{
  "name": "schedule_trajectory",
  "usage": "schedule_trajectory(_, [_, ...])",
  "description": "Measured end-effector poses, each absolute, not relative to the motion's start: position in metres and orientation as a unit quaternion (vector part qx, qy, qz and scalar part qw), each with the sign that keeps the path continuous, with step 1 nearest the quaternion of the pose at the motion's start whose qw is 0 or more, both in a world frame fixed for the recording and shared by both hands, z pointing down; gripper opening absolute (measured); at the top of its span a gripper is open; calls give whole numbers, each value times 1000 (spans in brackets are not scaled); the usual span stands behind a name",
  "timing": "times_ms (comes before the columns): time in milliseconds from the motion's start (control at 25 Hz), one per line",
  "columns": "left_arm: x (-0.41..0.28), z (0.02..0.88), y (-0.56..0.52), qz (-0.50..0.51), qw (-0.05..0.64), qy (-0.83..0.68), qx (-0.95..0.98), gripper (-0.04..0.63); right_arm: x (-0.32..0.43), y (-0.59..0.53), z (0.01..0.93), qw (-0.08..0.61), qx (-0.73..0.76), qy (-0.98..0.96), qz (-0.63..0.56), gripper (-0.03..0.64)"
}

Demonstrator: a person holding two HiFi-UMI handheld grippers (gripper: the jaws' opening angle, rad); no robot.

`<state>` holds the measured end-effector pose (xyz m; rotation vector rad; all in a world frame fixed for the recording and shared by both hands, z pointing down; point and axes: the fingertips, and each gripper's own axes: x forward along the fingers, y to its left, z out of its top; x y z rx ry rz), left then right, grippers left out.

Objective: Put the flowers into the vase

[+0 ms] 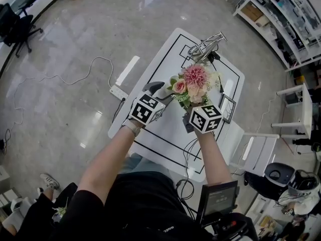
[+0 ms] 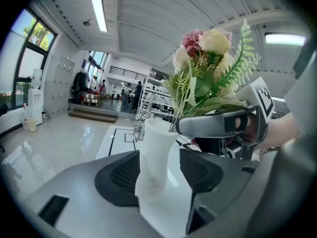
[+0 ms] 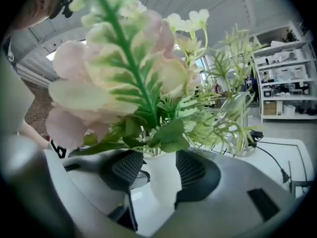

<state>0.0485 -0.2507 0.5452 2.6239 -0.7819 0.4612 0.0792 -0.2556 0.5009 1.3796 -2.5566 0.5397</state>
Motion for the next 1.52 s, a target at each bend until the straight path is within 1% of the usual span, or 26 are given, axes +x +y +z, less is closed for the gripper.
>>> schedule_trajectory(360, [49,547,-249,166,187,-269,930,235,82,-251,505,131,447,-862,200,192])
schedule_trajectory(680, [49,549,-248,169,186,-267,930,235,79,-247,515,140,443,-861,206,192])
schedule_trajectory(1240, [40,558,-234,178,189,-272,927,235,83,-238,524,137,445,-858,217,192])
schedule_trajectory(1520, [33,545,-215,172,178,-272,930,235,84,-230,509,123,448,-860,210,192])
